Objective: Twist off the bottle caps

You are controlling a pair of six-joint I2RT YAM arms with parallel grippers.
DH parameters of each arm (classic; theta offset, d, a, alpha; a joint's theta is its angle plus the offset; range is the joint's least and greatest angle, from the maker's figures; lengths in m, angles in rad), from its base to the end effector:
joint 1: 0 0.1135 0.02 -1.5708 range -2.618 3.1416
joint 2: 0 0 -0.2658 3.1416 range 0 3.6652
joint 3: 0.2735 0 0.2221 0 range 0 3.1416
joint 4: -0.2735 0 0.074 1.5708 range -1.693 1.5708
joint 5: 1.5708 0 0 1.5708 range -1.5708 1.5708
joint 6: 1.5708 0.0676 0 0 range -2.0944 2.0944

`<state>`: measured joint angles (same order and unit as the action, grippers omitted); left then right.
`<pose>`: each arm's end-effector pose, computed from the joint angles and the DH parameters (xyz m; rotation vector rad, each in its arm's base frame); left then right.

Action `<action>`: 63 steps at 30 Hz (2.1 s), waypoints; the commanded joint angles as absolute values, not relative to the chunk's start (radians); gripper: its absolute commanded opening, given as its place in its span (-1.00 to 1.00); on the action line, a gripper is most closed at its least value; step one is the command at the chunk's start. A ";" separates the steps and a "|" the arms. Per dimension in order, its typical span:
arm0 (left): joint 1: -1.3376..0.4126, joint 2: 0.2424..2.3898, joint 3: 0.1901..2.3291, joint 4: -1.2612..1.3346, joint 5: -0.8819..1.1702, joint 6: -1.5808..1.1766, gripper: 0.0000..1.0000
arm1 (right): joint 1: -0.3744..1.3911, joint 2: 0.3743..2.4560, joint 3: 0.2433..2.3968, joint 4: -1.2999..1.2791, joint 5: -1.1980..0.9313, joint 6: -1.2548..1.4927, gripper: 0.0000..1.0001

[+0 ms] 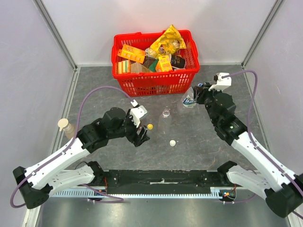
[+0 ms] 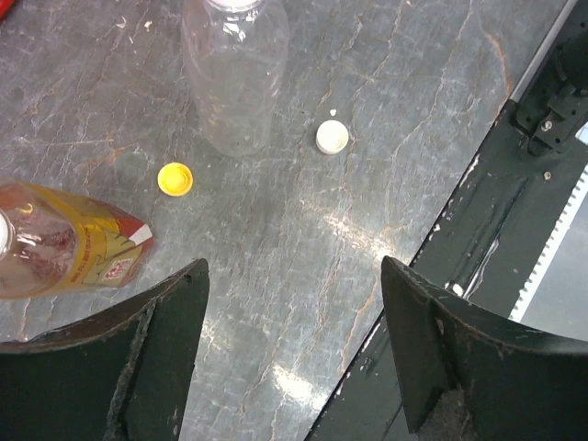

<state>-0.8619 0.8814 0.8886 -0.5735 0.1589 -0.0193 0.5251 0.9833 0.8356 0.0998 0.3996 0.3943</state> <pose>0.1111 -0.1460 0.3046 0.9901 1.9735 -0.6755 0.2114 0.0921 0.3561 0.2035 1.6159 0.3861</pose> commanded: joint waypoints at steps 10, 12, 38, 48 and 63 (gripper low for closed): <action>-0.868 0.991 1.081 -0.379 0.255 -0.061 0.69 | 0.523 0.726 1.031 -0.232 0.147 0.393 -1.00; -0.868 1.018 1.112 -0.347 0.282 -0.049 0.70 | 0.525 0.704 1.060 -0.255 0.134 0.403 -1.00; -1.040 1.347 1.192 0.104 0.266 0.232 0.78 | 0.523 0.735 1.074 -0.189 -0.067 0.595 -1.00; -1.057 1.370 1.172 0.163 0.175 0.244 0.68 | 0.523 0.732 1.063 -0.160 -0.103 0.615 -1.00; -1.058 1.307 1.183 0.046 0.221 0.238 -0.05 | 0.523 0.721 1.031 -0.098 -0.110 0.620 0.19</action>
